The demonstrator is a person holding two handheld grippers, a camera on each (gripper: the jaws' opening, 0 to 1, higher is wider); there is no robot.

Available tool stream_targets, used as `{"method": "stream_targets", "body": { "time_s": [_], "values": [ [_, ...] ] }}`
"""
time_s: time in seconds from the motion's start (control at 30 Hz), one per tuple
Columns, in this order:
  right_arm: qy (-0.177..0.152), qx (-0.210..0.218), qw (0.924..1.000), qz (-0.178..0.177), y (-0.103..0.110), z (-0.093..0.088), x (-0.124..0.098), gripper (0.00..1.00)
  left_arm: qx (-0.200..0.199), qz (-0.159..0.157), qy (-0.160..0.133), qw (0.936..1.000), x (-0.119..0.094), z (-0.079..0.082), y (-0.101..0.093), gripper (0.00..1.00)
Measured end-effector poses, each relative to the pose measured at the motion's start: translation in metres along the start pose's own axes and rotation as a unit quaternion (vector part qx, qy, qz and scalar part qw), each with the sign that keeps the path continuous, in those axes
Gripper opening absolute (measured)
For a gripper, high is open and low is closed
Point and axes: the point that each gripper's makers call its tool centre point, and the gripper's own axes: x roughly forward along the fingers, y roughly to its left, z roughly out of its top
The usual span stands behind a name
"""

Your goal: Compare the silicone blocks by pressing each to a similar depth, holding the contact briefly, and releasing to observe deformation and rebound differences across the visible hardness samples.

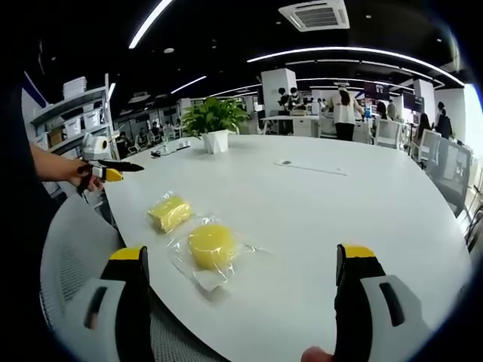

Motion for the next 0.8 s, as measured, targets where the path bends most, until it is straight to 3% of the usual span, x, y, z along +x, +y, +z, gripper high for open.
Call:
{"method": "stream_targets", "body": {
  "time_s": [0.57, 0.8],
  "values": [
    [-0.006, 0.024, 0.9996, -0.016, -0.001, -0.009, -0.008, 0.97, 0.012, -0.007, -0.017, 0.9998, 0.010, 0.014, -0.005, 1.00],
    [-0.002, 0.010, 0.9998, -0.015, 0.002, -0.010, -0.006, 0.97, 0.020, 0.002, -0.012, 0.9997, 0.007, 0.013, -0.002, 1.00]
  ]
}}
